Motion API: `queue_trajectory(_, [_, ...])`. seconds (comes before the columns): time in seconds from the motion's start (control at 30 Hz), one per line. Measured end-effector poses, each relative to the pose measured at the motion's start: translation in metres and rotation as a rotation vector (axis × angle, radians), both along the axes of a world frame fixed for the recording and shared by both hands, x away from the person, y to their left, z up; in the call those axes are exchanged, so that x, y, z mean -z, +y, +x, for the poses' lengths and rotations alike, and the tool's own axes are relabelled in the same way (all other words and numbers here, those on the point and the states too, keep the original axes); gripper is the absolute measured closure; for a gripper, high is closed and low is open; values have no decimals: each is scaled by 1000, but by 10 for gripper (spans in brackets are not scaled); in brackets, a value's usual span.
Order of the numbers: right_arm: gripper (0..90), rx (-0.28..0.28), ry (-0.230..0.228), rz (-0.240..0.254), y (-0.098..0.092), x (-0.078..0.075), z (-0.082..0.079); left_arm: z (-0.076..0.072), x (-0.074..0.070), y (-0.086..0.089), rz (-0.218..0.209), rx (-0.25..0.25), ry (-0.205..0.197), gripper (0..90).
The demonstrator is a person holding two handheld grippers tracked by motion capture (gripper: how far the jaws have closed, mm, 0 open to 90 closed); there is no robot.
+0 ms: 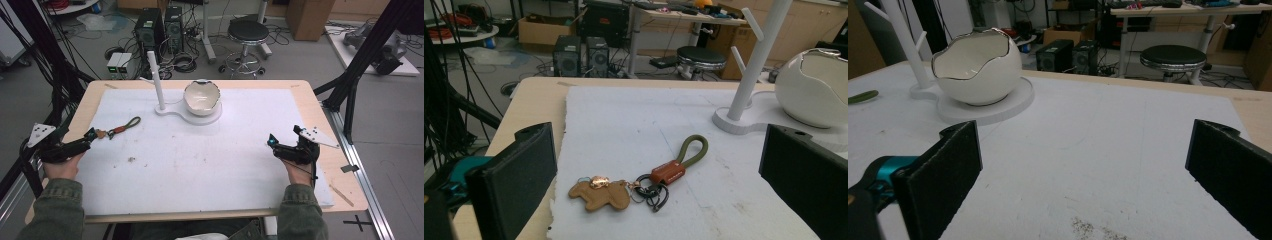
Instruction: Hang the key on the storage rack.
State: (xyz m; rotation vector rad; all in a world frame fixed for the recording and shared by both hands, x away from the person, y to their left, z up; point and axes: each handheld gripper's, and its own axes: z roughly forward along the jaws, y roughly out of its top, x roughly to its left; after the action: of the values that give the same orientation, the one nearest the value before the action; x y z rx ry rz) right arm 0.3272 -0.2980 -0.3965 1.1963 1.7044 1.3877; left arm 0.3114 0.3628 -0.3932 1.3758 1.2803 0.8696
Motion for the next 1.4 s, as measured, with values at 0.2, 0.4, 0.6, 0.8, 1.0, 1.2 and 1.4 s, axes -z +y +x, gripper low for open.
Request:
queue_trajectory(0.2, [6,8,-6,12,-2,0,-3,0,0,-2,13,-15,8,24])
queue_trajectory(0.4, [6,5,-11,5,-2,0,-1,-2,0,-1,15,-25,28,24])
queue_trajectory(0.6, [6,4,-23,-8,1,0,-3,-3,-2,-3,42,-28,61,24])
queue_trajectory(0.8, [6,-7,-11,-6,3,1,-1,-2,-5,-10,79,-8,75,24])
queue_trajectory(1.0, [6,-8,-3,-5,4,2,0,2,-8,-13,119,11,103,24])
queue_trajectory(1.2, [6,-9,-15,-13,4,1,0,8,-16,-10,137,20,112,24])
queue_trajectory(1.4, [6,-10,3,-26,6,2,0,15,-30,-11,141,75,124,24])
